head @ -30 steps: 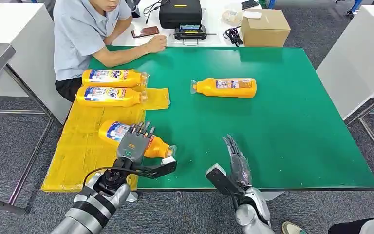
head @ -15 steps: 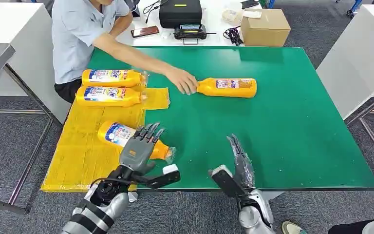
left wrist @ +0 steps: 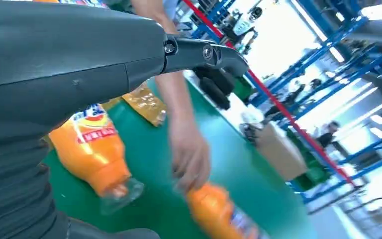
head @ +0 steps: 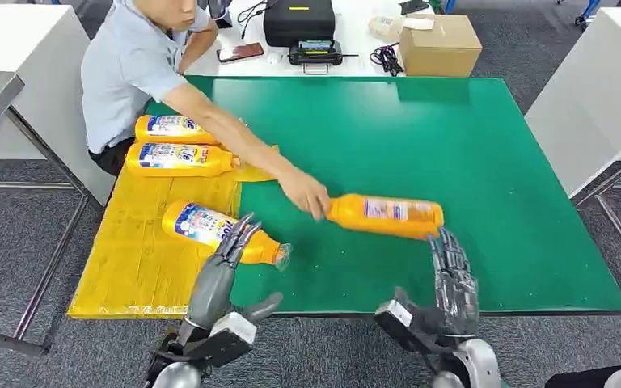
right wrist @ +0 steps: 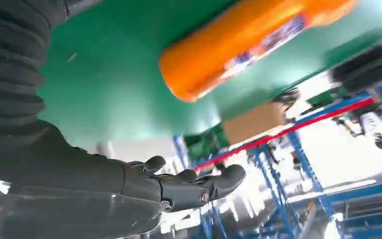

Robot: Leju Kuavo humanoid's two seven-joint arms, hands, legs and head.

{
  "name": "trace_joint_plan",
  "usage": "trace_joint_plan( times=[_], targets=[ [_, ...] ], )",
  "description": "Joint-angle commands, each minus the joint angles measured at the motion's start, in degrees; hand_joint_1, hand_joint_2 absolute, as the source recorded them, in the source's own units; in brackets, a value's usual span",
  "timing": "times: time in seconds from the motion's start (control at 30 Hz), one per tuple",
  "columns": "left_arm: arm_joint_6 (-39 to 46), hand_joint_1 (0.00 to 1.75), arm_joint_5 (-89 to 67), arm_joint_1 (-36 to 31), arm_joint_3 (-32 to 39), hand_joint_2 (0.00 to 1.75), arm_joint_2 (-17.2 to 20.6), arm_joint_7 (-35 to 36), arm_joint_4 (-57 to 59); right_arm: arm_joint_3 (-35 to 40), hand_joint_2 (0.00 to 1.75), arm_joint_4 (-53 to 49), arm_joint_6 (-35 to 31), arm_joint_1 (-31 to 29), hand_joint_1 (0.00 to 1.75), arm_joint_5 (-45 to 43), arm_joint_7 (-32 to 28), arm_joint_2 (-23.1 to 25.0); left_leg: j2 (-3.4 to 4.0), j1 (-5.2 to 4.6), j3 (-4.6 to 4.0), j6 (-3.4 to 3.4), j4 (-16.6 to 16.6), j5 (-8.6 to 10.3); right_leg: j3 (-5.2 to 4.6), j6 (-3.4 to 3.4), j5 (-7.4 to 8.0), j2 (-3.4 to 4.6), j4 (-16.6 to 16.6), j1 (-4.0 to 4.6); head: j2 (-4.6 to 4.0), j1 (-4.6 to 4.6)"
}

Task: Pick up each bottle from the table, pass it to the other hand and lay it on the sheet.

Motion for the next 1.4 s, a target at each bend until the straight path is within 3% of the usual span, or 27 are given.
trace_joint_plan(
  times=[0.03,0.3,0.57,0.83,1.13,1.4],
  targets=[
    [0.1,0.0,2.3,1.1,0.1,1.75,-0.9,-0.8,-3.9,-2.9,1.75,0.6,-0.2,0.9,0.0,4.2,2.6,-6.3,-0.03,0.05,0.16,-0.09,0.0,-0.07,0.2,-0.11,-0.07,-0.06,0.0,0.06,0.0,0.0],
    [0.2,0.0,7.4,1.3,0.6,1.75,-1.9,-1.5,-3.9,-1.7,1.75,1.4,1.9,0.1,0.0,8.1,6.3,-7.8,0.08,0.08,0.34,-0.12,0.0,-0.14,0.35,-0.17,-0.12,0.0,0.0,0.1,0.0,0.0],
    [0.0,0.0,13.3,-1.1,-2.3,1.75,-1.8,-2.6,-0.5,0.0,1.75,13.6,9.2,-9.3,0.0,3.5,5.1,-11.5,0.2,0.04,0.19,-0.05,0.0,0.0,0.2,-0.08,0.06,0.14,-0.1,0.05,0.0,0.0],
    [0.1,0.0,13.4,-1.2,-2.6,1.75,-1.6,-2.7,-0.2,0.2,1.75,13.5,9.4,-9.7,0.0,3.1,5.1,-11.5,0.1,0.02,0.24,-0.05,0.0,0.0,0.25,-0.08,0.02,0.03,-0.1,0.03,0.0,0.0],
    [0.4,0.0,15.1,-4.1,-5.0,1.75,-2.3,-3.4,3.2,3.2,1.75,26.7,11.5,-21.7,0.0,2.0,4.2,-9.6,0.28,0.02,0.23,-0.04,0.0,0.02,0.2,-0.07,0.11,0.2,-0.1,0.03,0.0,0.0],
    [0.4,0.0,15.6,-5.9,-6.1,1.75,-2.3,-3.7,5.0,6.9,1.75,31.2,12.7,-23.6,0.0,-0.2,2.1,-7.4,0.18,0.04,0.24,-0.04,0.0,0.02,0.25,-0.07,0.07,0.11,-0.1,0.05,0.0,0.0]
  ],
)
